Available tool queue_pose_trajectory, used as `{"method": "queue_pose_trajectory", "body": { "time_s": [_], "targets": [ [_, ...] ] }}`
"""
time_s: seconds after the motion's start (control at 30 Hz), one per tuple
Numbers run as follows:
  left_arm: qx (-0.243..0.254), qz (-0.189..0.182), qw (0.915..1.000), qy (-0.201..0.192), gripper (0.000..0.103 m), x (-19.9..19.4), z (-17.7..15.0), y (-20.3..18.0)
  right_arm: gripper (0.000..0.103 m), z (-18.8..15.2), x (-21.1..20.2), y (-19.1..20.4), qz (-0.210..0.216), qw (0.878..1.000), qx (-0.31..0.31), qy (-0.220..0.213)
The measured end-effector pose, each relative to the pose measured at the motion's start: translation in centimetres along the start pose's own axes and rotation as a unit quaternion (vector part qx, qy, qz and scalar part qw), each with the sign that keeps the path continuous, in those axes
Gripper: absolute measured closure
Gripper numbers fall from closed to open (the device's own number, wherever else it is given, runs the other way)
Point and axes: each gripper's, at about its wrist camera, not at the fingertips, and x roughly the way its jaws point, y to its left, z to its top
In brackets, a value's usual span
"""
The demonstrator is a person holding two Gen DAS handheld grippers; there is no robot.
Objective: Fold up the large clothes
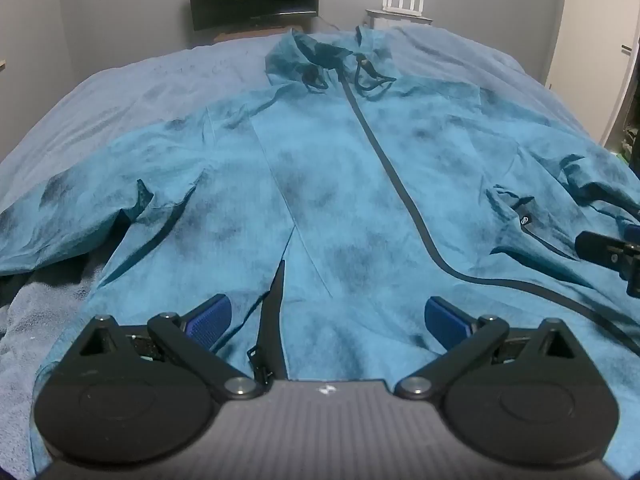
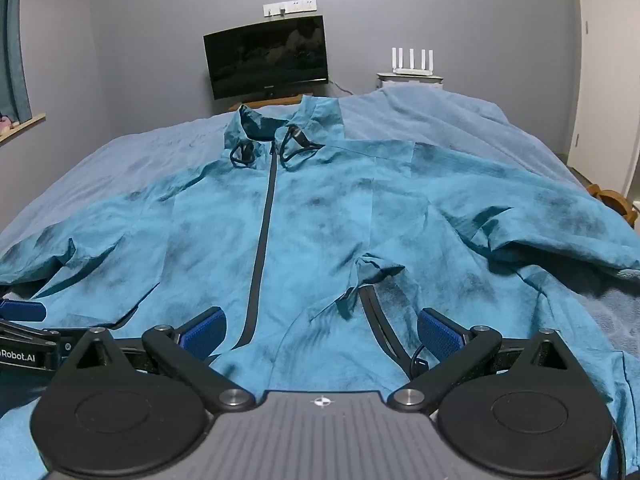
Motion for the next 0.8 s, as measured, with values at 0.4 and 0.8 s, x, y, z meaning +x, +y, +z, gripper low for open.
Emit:
{"method": "queue_pose_trajectory", "body": {
  "time_s": [0.4,0.8],
  "targets": [
    [0.000,0.000,1.0000,0.002,0.000,0.11,-0.08,0.01,0.000,0.07,0.20,0.03,0.001,1.000,0.000,0.002],
    [0.000,-0.001,1.0000,0.004,0.000,0.15,0.03,0.08,0.000,0.06,0.09,0.05,0.001,1.000,0.001,0.003]
  ]
}}
